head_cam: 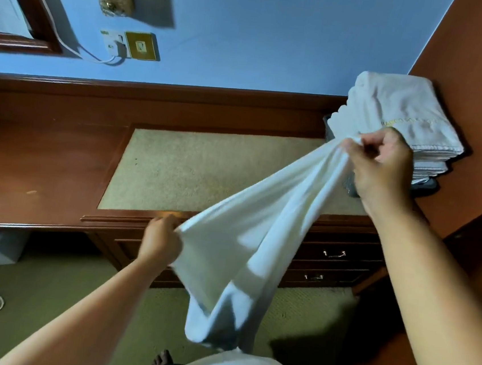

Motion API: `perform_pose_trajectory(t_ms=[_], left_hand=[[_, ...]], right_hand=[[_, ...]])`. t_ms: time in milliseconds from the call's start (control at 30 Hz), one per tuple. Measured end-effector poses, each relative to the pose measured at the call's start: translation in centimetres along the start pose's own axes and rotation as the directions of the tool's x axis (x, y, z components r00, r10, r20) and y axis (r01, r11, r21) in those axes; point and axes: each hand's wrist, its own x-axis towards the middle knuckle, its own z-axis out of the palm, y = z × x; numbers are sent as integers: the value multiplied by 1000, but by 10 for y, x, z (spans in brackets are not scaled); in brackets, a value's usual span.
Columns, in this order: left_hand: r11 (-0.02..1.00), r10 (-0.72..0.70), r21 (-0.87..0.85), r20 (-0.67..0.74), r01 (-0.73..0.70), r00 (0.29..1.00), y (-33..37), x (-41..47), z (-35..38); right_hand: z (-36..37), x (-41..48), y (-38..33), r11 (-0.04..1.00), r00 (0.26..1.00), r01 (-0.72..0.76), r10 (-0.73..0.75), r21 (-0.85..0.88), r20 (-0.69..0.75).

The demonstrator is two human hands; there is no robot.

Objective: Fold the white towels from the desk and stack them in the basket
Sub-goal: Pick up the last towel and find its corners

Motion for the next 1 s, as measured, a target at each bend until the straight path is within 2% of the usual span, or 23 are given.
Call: perform_pose_trajectory(t_ms=[100, 167, 233, 300, 333, 400, 433, 467, 533, 567, 600, 633, 667, 700, 733, 767, 800, 900, 1000], left_hand=[[959, -280, 21, -53, 282, 958, -83, 1, -21], [912, -399, 68, -80, 404, 913, -118, 3, -48], [876, -469, 68, -111, 477, 876, -136, 15, -74], [838, -541, 39, -78, 544, 838, -135, 29, -92], [838, -544, -14, -83, 545, 835, -140, 39, -98], [767, -627, -230, -76, 599, 775, -138, 51, -112], [753, -648, -223, -96, 619, 755, -138, 54, -115], [741, -668, -214, -134, 636, 732, -139, 57, -120], [765, -642, -193, -304, 615, 704, -138, 61, -114], [819, -569, -141, -326, 556, 755, -124, 56, -105], [906, -423, -119, -313, 407, 850, -96, 44, -94], [965, -253, -125, -207, 231, 945, -62, 29, -82], [981, -21, -195, -71, 7, 997, -27, 13, -69], [938, 221, -284, 55, -197, 974, 8, -3, -58], [866, 418, -358, 137, -349, 898, 40, -21, -51], [784, 557, -417, 147, -459, 817, 60, -32, -43], [754, 591, -434, 119, -494, 798, 76, -40, -40], [734, 527, -496, -16, -464, 850, 93, -42, -42], [751, 501, -485, -24, -449, 865, 100, -39, -47]], right_hand=[[-32, 23, 72, 948, 982, -169, 139, -269, -127], [-47, 25, 108, 897, 971, -236, 204, -374, -125], [-51, 16, 131, 877, 962, -271, 252, -398, -100], [-49, 6, 142, 849, 956, -292, 277, -440, -100], [-43, 0, 145, 845, 959, -277, 271, -457, -80], [-34, -9, 143, 864, 969, -229, 245, -448, -23], [-27, -13, 135, 882, 970, -208, 241, -423, 25], [-21, -16, 126, 906, 970, -182, 230, -382, 82], [-5, -23, 95, 956, 958, -117, 180, -268, 223], [4, -28, 76, 973, 943, -66, 133, -220, 305], [14, -34, 57, 984, 919, -1, 72, -178, 389], [25, -42, 38, 989, 885, 53, 19, -141, 465], [37, -52, 22, 993, 850, 82, -24, -87, 527], [48, -61, 6, 996, 820, 89, -55, -32, 569], [59, -69, -8, 996, 798, 83, -80, 22, 597], [68, -74, -19, 995, 788, 73, -99, 67, 608], [74, -78, -27, 993, 790, 57, -107, 101, 604], [79, -80, -33, 988, 828, 15, -98, 153, 553], [75, -83, -28, 990, 830, 18, -91, 136, 551]])
